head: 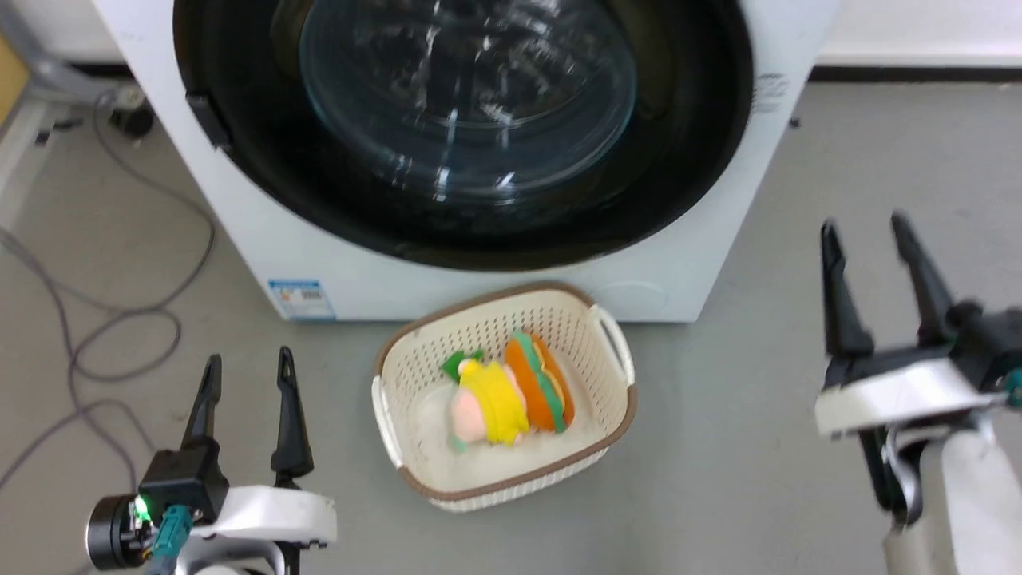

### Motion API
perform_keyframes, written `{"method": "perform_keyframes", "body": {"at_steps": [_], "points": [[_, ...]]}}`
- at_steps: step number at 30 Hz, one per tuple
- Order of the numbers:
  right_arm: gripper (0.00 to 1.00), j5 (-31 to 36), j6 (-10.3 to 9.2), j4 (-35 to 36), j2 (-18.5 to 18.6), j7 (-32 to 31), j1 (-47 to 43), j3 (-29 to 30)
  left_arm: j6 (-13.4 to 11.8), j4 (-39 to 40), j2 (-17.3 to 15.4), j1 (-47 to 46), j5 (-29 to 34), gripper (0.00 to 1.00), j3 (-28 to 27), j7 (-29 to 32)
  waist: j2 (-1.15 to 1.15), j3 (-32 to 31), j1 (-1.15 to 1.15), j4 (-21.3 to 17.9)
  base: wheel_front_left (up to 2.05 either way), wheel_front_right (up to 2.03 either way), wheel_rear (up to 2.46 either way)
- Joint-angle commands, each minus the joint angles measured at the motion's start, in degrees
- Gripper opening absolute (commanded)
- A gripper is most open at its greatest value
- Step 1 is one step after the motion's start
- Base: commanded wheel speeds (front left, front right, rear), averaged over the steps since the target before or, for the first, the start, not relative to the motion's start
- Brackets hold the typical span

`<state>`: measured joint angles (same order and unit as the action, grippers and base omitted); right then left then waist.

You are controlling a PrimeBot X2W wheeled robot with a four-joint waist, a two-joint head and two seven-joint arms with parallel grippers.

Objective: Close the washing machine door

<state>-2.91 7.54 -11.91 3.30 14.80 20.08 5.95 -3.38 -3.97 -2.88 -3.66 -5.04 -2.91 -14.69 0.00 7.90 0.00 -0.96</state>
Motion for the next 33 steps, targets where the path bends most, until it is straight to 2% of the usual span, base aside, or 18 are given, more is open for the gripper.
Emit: {"method": "perform_keyframes", "body": {"at_steps": [1, 11, 19, 20, 33], "points": [[1.00, -0.7, -0.05, -0.1, -0.4, 0.2, -1.8, -0.3, -0.1, -0.2, 0.0, 1.0, 0.4, 1.00, -0.3, -0.3, 0.00, -1.7, 0.00, -1.1, 0.00, 0.00, 0.00], [1.00, -5.5, -0.05, 0.6, -0.4, 0.2, -12.7, -1.4, -0.5, -0.9, 0.0, 5.3, 0.2, 1.00, 0.0, -0.3, 0.00, -7.0, 0.00, -2.5, 0.00, 0.00, 0.00], [1.00, -8.0, -0.05, 2.9, -0.4, 0.2, -19.5, -2.3, -0.3, -1.3, 0.0, 7.0, 0.8, 1.00, 0.8, -0.3, 0.00, -8.8, 0.00, -2.8, 0.00, 0.00, 0.00], [0.00, -7.8, 0.00, 2.7, -0.2, 0.0, -19.3, -2.3, -0.4, -1.2, 0.0, 6.4, 0.7, 0.00, 0.7, 0.0, 0.00, -8.8, 0.00, -2.8, 0.00, 0.00, 0.00], [0.00, -7.0, 0.00, 3.4, -0.2, -1.3, -19.4, -2.5, -0.2, -0.8, 0.0, 6.1, 1.1, 0.00, 0.8, 1.2, 0.00, -8.8, 0.00, -2.5, 0.00, 0.00, 0.00]]}}
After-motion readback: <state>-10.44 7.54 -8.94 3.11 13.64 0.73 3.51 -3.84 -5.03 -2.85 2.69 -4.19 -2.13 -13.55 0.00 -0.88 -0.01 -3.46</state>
